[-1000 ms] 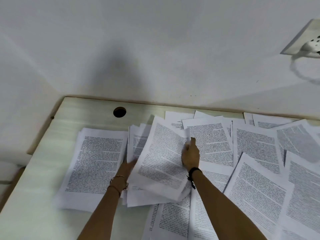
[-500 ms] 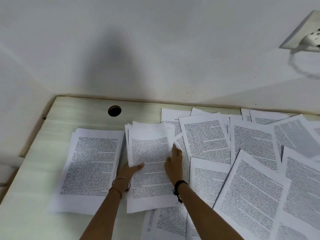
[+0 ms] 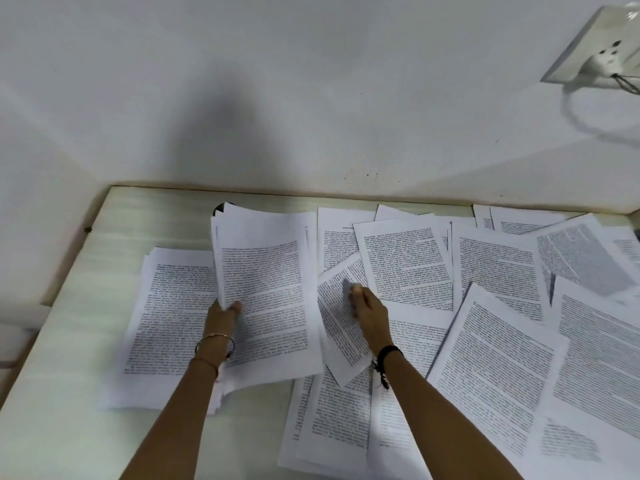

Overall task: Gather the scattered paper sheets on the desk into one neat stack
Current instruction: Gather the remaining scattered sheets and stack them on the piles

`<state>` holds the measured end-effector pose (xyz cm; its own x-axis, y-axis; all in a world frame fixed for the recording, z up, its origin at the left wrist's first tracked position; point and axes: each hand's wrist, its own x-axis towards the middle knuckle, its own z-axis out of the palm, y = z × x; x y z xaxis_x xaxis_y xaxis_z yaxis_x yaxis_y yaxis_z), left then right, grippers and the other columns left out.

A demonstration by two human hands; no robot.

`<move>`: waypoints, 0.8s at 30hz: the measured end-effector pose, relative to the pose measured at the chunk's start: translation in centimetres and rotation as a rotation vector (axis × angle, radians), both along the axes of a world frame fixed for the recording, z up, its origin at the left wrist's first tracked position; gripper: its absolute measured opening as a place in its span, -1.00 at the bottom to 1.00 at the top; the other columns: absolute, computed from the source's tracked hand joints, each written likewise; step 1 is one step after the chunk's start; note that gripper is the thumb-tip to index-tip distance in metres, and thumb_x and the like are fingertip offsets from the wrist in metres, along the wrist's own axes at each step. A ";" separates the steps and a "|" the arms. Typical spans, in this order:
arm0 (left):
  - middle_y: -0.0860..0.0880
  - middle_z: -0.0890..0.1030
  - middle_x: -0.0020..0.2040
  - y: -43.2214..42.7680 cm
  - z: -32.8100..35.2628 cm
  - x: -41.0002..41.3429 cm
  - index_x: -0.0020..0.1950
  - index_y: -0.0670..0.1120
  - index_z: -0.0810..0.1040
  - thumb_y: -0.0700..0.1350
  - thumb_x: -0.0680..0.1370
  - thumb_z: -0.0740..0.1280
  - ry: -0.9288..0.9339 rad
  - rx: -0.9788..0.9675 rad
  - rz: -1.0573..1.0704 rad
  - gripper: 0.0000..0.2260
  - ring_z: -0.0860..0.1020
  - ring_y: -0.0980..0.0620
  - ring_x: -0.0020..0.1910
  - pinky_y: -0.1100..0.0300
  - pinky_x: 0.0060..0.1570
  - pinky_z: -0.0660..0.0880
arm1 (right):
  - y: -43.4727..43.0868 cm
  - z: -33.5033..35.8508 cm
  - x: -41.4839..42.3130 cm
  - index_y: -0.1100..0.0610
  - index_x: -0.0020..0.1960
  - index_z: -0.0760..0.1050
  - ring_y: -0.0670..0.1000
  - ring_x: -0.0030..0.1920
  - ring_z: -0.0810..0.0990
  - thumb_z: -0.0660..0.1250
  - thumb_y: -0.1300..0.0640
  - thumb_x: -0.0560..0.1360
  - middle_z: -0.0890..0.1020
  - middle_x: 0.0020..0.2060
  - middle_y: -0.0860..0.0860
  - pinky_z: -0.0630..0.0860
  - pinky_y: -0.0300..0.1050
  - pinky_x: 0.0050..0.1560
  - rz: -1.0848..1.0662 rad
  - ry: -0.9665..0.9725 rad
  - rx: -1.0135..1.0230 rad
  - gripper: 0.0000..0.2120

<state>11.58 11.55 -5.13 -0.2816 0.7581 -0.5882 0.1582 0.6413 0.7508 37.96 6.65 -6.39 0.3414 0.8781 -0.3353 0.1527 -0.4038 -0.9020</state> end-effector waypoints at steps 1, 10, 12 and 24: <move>-0.28 0.48 0.28 -0.6 0.0 0.4 0.32 -0.31 0.39 -0.26 0.56 0.25 -0.013 -0.020 -0.019 -0.66 0.47 -0.25 0.25 0.13 0.18 0.35 | -0.3 0.6 -0.3 0.11 0.04 0.57 0.01 -0.15 0.57 0.16 -0.04 0.62 0.64 -0.16 0.01 0.57 -0.08 -0.10 -0.029 0.154 -0.029 -0.71; -0.28 0.48 0.28 -5.0 0.4 3.5 0.36 -0.30 0.35 -0.29 0.53 0.29 -0.015 -0.112 -0.144 -0.60 0.47 -0.24 0.24 0.03 0.27 0.37 | -5.1 0.3 -0.2 0.21 0.21 0.47 0.20 0.19 0.47 0.22 0.08 0.56 0.54 0.15 0.18 0.37 -0.10 0.14 -0.143 -0.546 -0.106 -0.70; -0.28 0.51 0.23 -5.5 0.6 4.1 0.32 -0.31 0.41 -0.33 0.54 0.26 -0.011 -0.101 -0.191 -0.66 0.49 -0.24 0.21 0.01 0.24 0.39 | -7.2 -0.4 1.1 0.30 0.37 0.34 0.29 0.36 0.33 0.37 0.16 0.44 0.40 0.33 0.28 0.30 0.09 0.35 -0.249 -0.738 -0.246 -0.45; -0.23 0.53 0.25 -7.7 -0.8 6.0 0.31 -0.23 0.43 -0.25 0.54 0.24 0.034 -0.156 -0.328 -0.67 0.50 -0.24 0.21 -0.07 0.29 0.40 | -15.9 0.1 6.0 0.14 0.54 0.06 0.21 0.16 0.46 0.15 0.46 0.42 0.48 0.24 0.18 0.45 -0.05 -0.27 -0.160 -0.864 -0.494 -0.26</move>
<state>17.58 3.85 -5.94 -0.0594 0.7134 -0.6983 0.3977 0.6585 0.6389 43.93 -9.29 -6.34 0.7416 0.6298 -0.2311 0.5862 -0.7758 -0.2333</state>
